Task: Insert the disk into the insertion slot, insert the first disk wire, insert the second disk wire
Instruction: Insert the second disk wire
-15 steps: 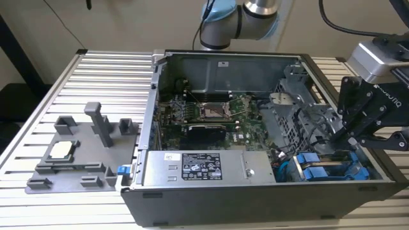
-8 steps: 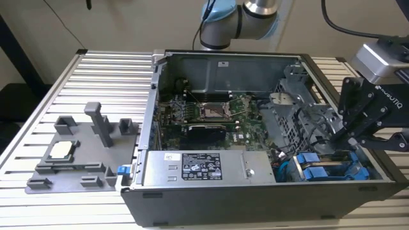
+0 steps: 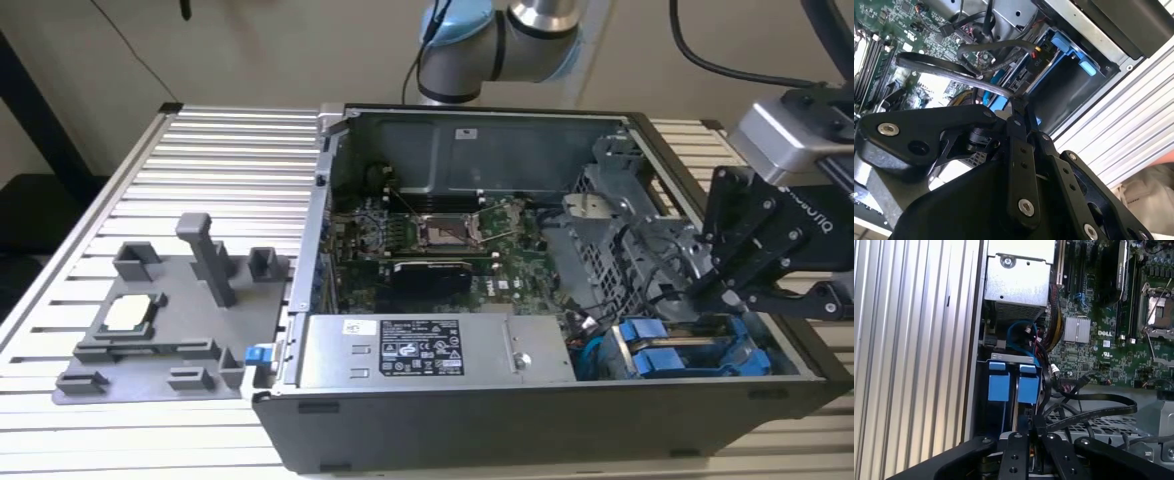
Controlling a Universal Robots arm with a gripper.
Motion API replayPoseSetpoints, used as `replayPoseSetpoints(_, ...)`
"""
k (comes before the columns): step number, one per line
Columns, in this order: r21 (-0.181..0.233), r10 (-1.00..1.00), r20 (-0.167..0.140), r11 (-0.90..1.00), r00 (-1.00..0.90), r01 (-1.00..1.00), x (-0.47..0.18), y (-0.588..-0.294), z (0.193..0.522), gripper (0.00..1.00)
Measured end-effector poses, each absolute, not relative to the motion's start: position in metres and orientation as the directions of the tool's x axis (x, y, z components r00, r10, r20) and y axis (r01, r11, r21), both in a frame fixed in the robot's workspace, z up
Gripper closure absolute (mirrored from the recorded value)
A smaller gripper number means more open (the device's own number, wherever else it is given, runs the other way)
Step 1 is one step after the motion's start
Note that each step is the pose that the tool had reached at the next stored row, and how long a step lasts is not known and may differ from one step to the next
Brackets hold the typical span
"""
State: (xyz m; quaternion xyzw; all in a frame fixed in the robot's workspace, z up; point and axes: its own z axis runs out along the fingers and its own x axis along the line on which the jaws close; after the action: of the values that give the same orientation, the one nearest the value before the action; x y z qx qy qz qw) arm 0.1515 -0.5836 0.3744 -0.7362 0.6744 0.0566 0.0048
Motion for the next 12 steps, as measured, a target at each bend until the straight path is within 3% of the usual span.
replayPoseSetpoints(12,0.069,-0.992,-0.092,-0.091,0.084,-0.993,0.1515,-0.5831,0.369,0.84)
